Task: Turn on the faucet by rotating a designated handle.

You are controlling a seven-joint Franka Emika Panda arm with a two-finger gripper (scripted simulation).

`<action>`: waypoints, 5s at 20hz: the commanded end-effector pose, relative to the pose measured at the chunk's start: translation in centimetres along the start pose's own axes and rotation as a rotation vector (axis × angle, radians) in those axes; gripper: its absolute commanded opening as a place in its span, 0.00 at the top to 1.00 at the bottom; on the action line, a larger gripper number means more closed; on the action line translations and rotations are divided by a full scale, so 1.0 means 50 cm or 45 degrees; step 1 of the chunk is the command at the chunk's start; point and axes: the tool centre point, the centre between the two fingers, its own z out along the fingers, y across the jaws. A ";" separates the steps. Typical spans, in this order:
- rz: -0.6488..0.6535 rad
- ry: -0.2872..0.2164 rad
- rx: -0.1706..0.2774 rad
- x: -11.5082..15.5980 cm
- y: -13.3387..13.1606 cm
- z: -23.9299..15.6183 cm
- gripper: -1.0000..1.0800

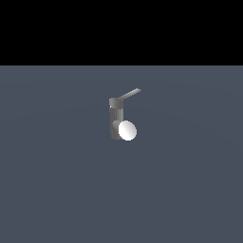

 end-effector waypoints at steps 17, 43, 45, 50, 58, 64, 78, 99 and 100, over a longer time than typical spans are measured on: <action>0.196 -0.007 0.001 0.070 -0.035 0.069 1.00; 0.994 -0.034 0.005 0.386 -0.055 0.353 1.00; 1.058 -0.036 0.005 0.410 -0.047 0.375 1.00; 1.221 -0.041 0.002 0.472 -0.022 0.434 1.00; 1.500 -0.048 -0.004 0.566 0.041 0.532 1.00; 1.681 -0.053 -0.008 0.619 0.093 0.595 1.00; 1.866 -0.060 -0.008 0.665 0.154 0.656 1.00; 1.862 -0.060 -0.007 0.585 0.169 0.652 1.00; 1.862 -0.060 -0.007 0.579 0.170 0.651 1.00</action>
